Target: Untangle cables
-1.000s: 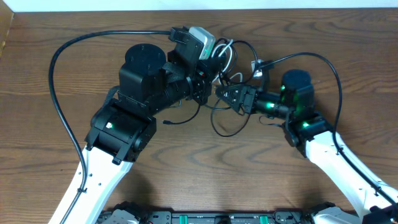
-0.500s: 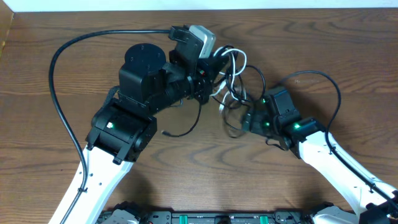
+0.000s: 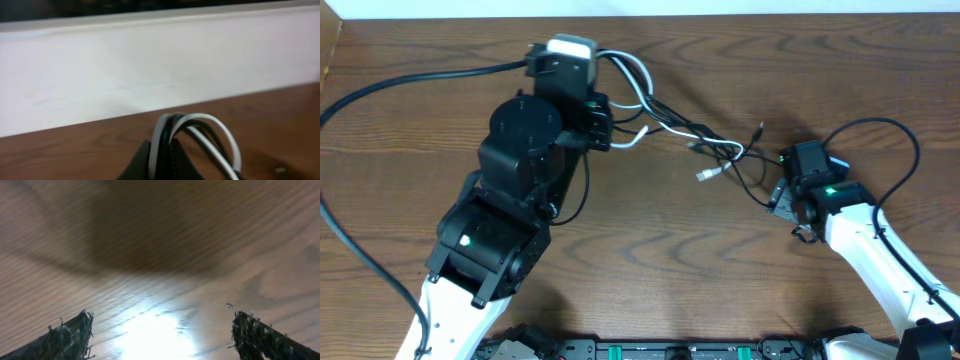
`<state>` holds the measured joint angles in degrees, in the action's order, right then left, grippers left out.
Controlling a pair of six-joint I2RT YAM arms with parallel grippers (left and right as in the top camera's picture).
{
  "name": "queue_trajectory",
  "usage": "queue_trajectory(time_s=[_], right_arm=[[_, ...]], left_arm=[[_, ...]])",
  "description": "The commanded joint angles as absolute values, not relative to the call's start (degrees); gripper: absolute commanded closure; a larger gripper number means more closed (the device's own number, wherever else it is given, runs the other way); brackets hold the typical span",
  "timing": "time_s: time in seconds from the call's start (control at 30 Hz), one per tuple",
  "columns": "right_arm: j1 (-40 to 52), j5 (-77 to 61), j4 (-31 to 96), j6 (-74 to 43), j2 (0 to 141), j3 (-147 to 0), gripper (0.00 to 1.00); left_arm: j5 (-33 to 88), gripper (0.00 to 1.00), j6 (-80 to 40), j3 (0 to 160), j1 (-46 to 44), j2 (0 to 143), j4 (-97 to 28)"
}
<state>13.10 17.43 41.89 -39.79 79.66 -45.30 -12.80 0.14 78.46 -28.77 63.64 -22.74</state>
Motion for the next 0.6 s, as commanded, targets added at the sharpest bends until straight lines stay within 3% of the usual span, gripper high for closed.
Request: queue_trajectory(time_s=[0.0, 0.57], right_arm=[[9.28, 21.47, 43.29, -39.75, 80.16, -45.15, 0.12], [2.72, 21.52, 43.31, -38.48, 80.16, -45.15, 0.07]], left_arm=[[-34.70, 0.92, 2.04, 79.75, -27.94, 61.43, -22.04], [-64.12, 0.92, 10.90, 79.75, -26.37, 61.34, -23.09]])
